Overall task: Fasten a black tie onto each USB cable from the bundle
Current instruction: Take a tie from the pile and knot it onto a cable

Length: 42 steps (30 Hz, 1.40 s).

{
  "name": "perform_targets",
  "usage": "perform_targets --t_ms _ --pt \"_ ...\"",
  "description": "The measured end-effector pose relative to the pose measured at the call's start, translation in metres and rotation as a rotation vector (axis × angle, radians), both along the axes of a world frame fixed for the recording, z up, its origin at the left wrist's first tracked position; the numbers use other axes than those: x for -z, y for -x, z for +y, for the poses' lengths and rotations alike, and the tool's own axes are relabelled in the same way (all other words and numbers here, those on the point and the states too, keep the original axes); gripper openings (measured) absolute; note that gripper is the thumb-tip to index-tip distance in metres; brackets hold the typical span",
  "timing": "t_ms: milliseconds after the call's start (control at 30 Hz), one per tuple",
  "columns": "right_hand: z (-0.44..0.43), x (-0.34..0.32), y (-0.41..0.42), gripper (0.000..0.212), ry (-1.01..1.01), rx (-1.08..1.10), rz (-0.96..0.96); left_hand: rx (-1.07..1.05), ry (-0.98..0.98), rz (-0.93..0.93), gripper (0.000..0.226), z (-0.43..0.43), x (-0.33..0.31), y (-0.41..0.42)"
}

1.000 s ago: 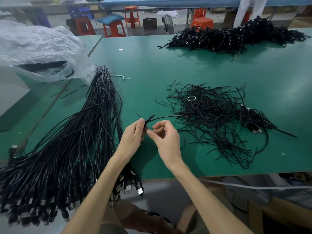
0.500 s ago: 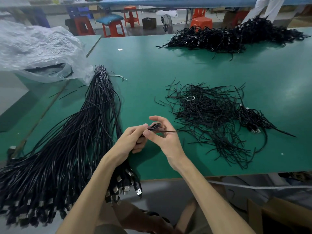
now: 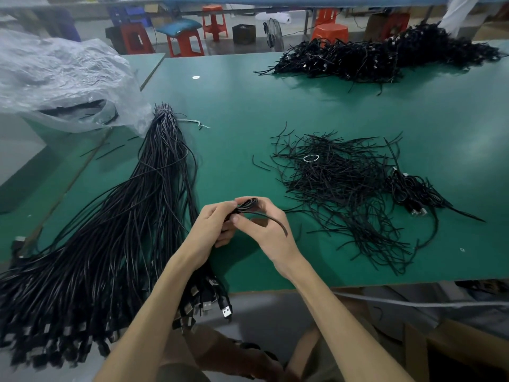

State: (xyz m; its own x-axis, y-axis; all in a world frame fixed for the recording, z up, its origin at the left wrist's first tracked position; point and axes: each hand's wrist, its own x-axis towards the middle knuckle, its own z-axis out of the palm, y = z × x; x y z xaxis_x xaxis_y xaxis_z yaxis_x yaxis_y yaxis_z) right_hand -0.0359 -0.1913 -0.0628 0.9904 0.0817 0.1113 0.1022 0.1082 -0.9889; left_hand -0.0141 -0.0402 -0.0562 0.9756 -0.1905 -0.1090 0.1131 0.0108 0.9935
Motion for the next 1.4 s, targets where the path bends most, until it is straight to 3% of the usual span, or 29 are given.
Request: perform_targets --t_ms 100,533,667,800,1133,1400 --pt "0.000 0.002 -0.001 0.027 0.019 0.004 0.004 -0.015 -0.020 -0.023 0.040 -0.001 0.000 0.002" --pt "0.002 0.003 -0.001 0.019 0.106 0.048 0.028 -0.025 0.035 -0.005 0.030 0.002 0.002 0.000" --pt "0.005 0.005 0.001 0.016 0.266 0.004 -0.051 -0.030 0.042 -0.001 0.035 0.004 0.001 0.001" --pt "0.006 0.005 0.003 0.008 0.289 -0.026 -0.110 -0.045 0.034 -0.017 0.035 0.003 0.000 0.001" --pt "0.008 -0.002 0.009 0.025 0.368 0.035 -0.263 -0.102 -0.033 -0.051 0.043 0.004 0.003 0.001" --pt "0.009 -0.007 0.010 0.037 0.349 0.083 -0.213 -0.091 -0.113 -0.073 0.047 0.001 0.002 0.001"
